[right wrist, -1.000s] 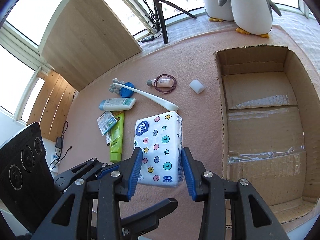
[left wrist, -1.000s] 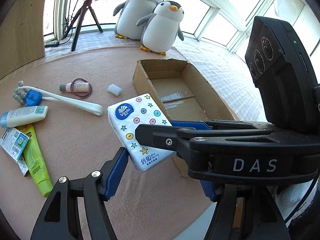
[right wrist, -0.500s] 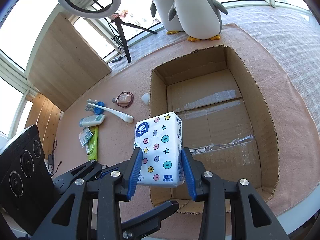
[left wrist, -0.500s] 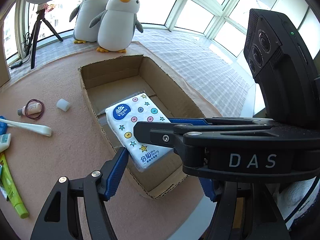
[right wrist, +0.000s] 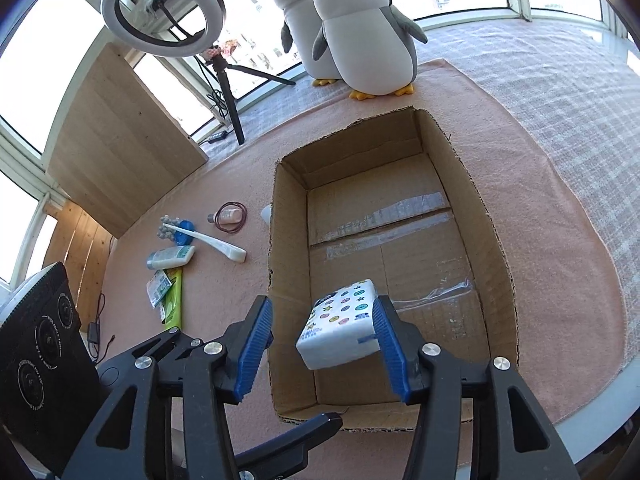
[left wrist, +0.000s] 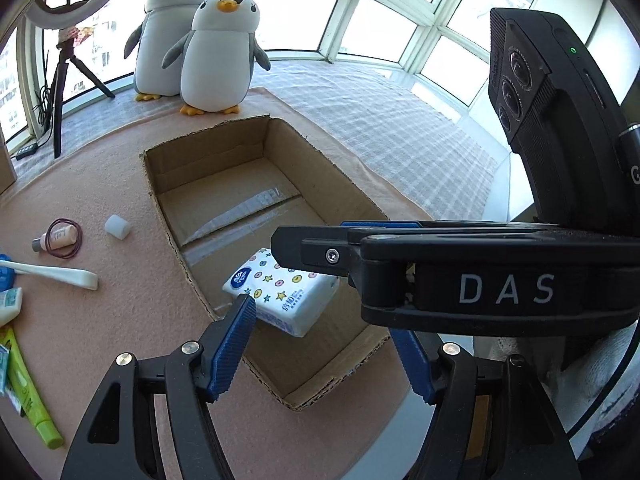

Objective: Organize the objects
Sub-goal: 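Open the right tool to drop the tissue pack into the box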

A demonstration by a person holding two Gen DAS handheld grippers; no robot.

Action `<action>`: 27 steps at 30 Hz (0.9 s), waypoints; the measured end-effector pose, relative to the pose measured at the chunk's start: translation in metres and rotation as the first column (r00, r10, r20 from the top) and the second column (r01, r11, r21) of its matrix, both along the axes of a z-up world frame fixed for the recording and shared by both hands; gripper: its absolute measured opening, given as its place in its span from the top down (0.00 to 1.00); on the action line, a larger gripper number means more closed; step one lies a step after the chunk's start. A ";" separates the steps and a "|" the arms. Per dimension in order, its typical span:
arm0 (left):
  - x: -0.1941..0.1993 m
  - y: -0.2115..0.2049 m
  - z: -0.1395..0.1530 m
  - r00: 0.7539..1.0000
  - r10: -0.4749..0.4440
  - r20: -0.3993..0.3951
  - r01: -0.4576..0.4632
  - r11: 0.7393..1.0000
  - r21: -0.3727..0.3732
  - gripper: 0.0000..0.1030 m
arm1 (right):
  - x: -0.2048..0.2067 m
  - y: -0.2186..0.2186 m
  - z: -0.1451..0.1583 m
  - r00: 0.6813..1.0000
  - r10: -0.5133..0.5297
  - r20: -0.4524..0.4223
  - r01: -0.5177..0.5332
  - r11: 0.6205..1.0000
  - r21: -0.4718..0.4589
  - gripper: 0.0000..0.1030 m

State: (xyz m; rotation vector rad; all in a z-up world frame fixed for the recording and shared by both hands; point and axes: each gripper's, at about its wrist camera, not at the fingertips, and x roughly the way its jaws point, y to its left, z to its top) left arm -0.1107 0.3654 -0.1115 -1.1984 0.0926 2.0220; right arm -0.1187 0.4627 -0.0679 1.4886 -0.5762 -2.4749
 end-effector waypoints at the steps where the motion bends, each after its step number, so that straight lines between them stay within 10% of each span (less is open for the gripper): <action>1: 0.000 -0.002 0.000 1.000 0.005 0.000 -0.005 1.000 -0.002 0.29 | 0.000 -0.001 0.001 1.000 0.001 -0.001 -0.001 1.000 0.000 0.50; 17: -0.011 -0.104 -0.003 0.976 0.216 0.028 -0.215 0.976 -0.031 0.26 | -0.009 -0.057 0.011 0.996 0.068 -0.050 -0.068 0.998 0.001 0.48; 27: -0.018 -0.207 -0.022 0.909 0.400 0.116 -0.395 0.916 -0.064 0.25 | -0.016 -0.125 0.010 0.984 0.163 -0.071 -0.163 0.987 0.014 0.48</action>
